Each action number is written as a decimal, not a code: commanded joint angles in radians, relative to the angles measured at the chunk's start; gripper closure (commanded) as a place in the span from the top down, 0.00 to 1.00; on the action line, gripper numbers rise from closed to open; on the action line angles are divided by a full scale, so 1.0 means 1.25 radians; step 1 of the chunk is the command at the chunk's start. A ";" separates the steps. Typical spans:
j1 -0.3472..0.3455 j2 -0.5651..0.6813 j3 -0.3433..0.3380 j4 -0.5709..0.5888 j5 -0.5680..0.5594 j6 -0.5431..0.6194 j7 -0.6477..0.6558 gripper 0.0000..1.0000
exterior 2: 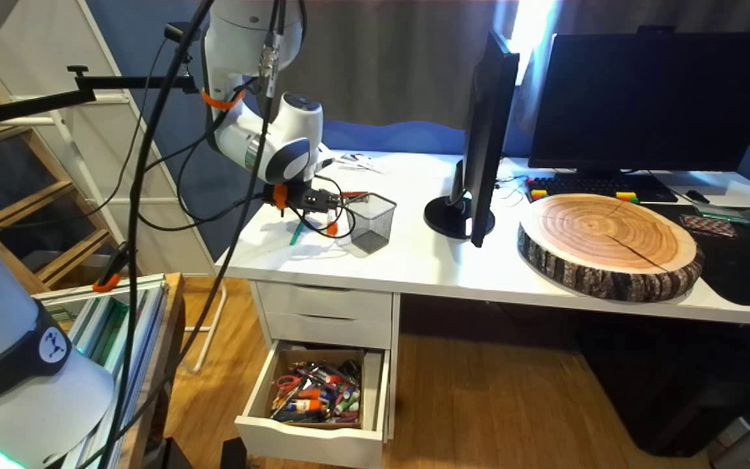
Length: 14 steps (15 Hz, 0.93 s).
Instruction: Place the basket upright then pick up the green pen and glue stick from the counter and put them in the basket
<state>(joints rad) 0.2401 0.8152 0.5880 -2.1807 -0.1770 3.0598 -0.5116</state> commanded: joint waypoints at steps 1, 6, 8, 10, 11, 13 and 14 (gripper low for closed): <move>0.008 0.029 -0.010 0.021 -0.042 0.030 0.029 0.25; 0.008 0.045 -0.014 0.039 -0.058 0.032 0.028 0.44; 0.013 0.046 -0.020 0.043 -0.062 0.028 0.029 0.52; 0.017 0.049 -0.027 0.044 -0.067 0.028 0.032 0.53; 0.020 0.050 -0.031 0.045 -0.069 0.026 0.032 0.63; 0.024 0.051 -0.033 0.047 -0.073 0.023 0.033 0.32; 0.027 0.048 -0.036 0.047 -0.074 0.024 0.034 0.23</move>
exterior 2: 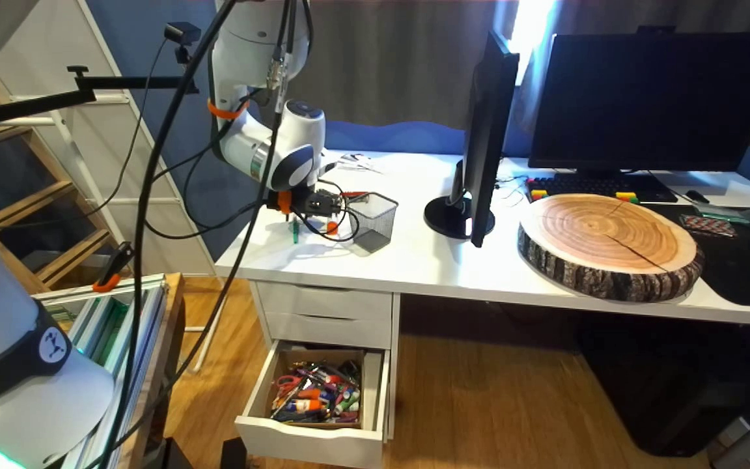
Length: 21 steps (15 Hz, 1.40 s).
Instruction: Place the basket upright then pick up the green pen and glue stick from the counter and put them in the basket
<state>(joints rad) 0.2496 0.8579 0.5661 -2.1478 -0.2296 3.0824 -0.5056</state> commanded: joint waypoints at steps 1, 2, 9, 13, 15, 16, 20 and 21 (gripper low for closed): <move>0.017 0.012 -0.017 0.021 -0.032 0.006 0.029 0.19; 0.009 0.012 -0.013 0.022 -0.032 0.009 0.027 0.13; -0.067 -0.027 0.052 -0.018 -0.018 0.009 0.039 0.06; -0.141 -0.082 0.131 -0.068 -0.007 -0.009 0.054 0.06; -0.191 -0.112 0.180 -0.099 -0.003 0.002 0.061 0.06; -0.221 -0.125 0.209 -0.114 0.001 0.000 0.065 0.06; -0.313 -0.168 0.280 -0.162 0.008 0.025 0.087 0.06; -0.342 -0.176 0.302 -0.175 0.008 0.055 0.090 0.06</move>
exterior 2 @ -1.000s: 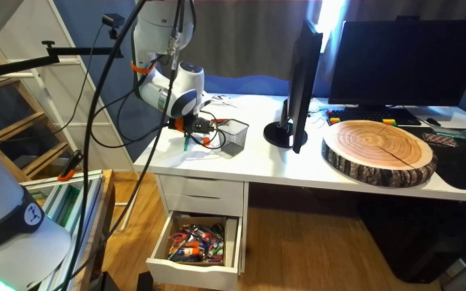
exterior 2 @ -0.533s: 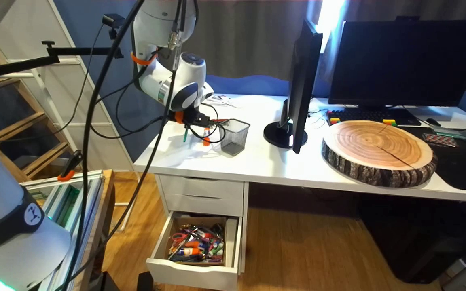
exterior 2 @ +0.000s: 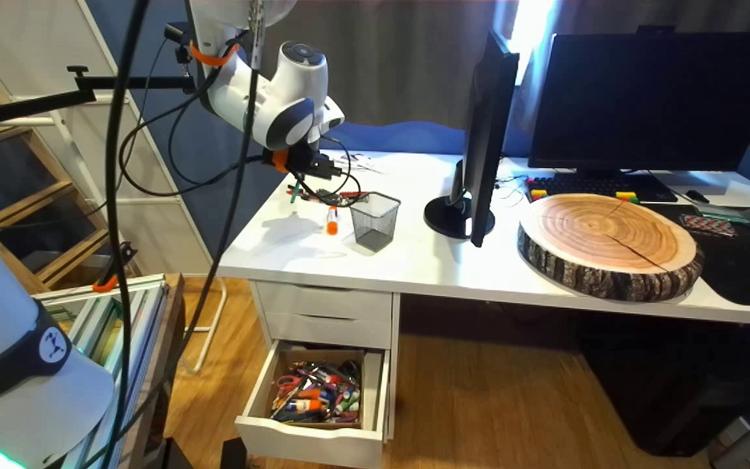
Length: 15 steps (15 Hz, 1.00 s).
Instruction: Place the basket upright then pick up the green pen and glue stick from the counter and put them in the basket
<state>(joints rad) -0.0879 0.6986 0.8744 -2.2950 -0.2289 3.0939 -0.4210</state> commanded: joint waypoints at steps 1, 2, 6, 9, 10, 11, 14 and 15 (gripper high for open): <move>-0.101 -0.052 0.073 -0.069 0.002 0.075 0.023 0.06; -0.127 -0.058 0.087 -0.080 -0.003 0.113 0.030 0.06; -0.213 -0.060 0.115 -0.113 -0.048 0.238 0.063 0.06; -0.237 -0.067 0.097 -0.127 -0.085 0.315 0.100 0.06; -0.238 -0.068 0.084 -0.128 -0.100 0.344 0.109 0.06; -0.240 -0.067 0.073 -0.129 -0.117 0.368 0.120 0.06; -0.224 -0.058 0.026 -0.119 -0.175 0.444 0.156 0.06; -0.215 -0.055 0.008 -0.115 -0.190 0.457 0.170 0.06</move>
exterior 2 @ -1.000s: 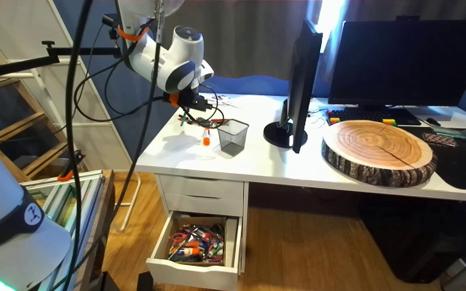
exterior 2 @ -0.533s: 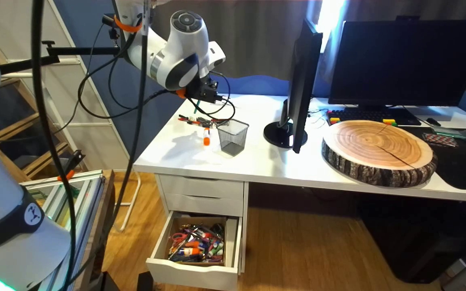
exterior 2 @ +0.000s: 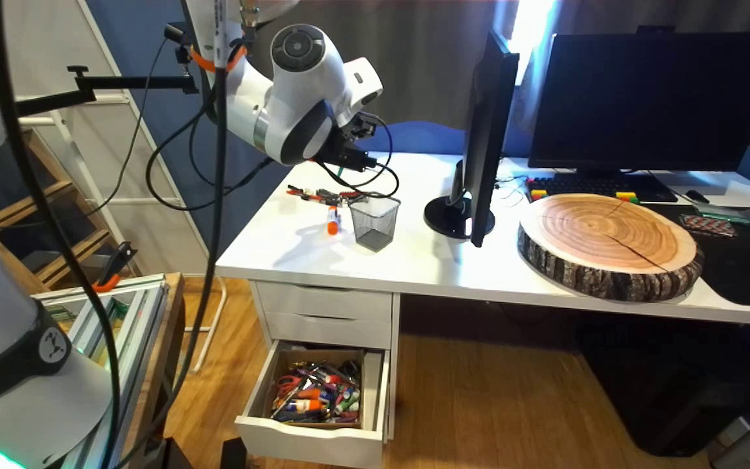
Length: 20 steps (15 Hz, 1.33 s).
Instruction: Place the basket upright then pick up the green pen and glue stick from the counter and put them in the basket
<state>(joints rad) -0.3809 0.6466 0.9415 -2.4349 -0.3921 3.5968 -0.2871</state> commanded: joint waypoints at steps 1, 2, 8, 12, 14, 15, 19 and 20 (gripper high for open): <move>0.038 -0.019 -0.074 0.001 -0.062 0.068 0.074 0.06; 0.052 -0.017 -0.097 0.006 -0.069 0.083 0.084 0.06; 0.186 -0.006 -0.243 0.061 -0.054 0.087 0.138 0.06; 0.259 0.002 -0.314 0.095 -0.057 0.075 0.162 0.06; 0.287 0.001 -0.345 0.103 -0.054 0.072 0.171 0.06; 0.299 0.001 -0.359 0.106 -0.054 0.073 0.173 0.06; 0.331 0.015 -0.398 0.126 -0.064 0.068 0.169 0.06; 0.337 0.020 -0.404 0.130 -0.064 0.066 0.166 0.05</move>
<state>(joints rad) 0.0088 0.6510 0.4683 -2.3086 -0.4429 3.6951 -0.1083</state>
